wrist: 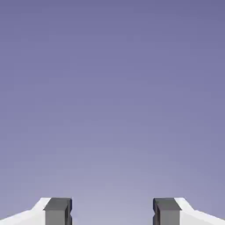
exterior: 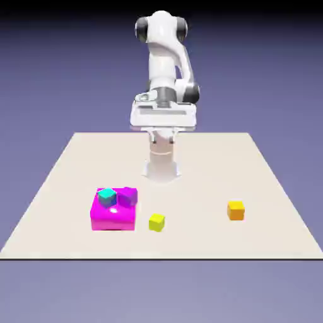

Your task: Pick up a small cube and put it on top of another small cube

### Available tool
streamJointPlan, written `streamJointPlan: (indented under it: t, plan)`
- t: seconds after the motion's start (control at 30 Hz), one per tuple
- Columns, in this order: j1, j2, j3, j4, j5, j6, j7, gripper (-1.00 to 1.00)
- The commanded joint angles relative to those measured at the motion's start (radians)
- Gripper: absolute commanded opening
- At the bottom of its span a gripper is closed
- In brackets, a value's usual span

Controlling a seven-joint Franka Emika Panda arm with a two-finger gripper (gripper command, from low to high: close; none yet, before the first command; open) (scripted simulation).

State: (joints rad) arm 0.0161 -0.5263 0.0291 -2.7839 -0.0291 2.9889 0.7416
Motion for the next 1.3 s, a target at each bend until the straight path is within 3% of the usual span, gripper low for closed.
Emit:
streamJointPlan:
  t: [0.0, 1.17, 1.27]
  plan:
    - [0.003, 0.036, 0.024, 0.022, -0.024, -0.04, 0.001, 0.0]
    - [0.122, 1.304, 0.868, 0.78, -0.867, -1.435, 0.019, 0.0]
    - [0.111, 1.335, 0.838, 0.752, -0.91, -1.395, 0.038, 0.0]
